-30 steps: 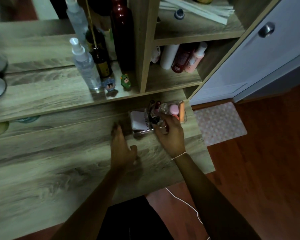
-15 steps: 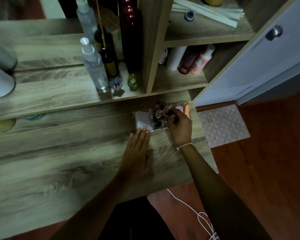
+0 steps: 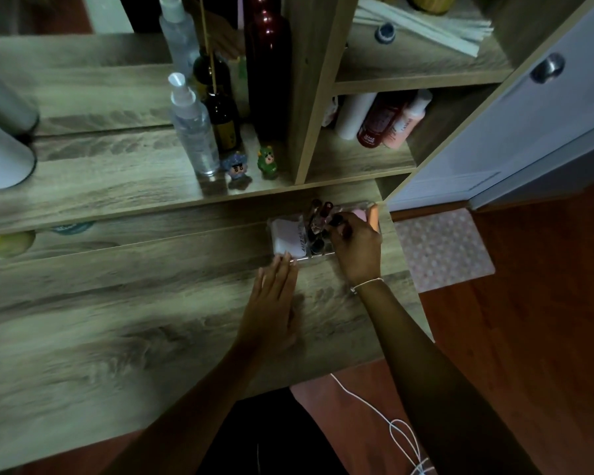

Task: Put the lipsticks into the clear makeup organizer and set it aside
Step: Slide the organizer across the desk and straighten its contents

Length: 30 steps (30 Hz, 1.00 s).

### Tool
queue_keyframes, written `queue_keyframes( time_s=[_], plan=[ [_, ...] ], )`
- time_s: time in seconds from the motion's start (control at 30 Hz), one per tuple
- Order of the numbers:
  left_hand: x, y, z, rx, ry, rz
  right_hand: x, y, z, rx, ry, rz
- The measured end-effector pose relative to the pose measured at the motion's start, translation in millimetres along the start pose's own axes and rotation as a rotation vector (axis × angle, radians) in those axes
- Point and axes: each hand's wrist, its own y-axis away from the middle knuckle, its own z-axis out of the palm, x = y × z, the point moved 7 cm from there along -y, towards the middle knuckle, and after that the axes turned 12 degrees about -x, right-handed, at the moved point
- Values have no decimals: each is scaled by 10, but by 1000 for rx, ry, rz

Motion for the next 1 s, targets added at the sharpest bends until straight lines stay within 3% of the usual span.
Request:
queue_keyframes(
  time_s=[0.73, 1.0],
  plan=[
    [-29, 22, 2, -9, -22, 16, 8, 125, -22, -47, 1, 60],
    [47, 38, -28, -45, -91, 58, 79, 416, -135, 24, 7, 125]
  ],
)
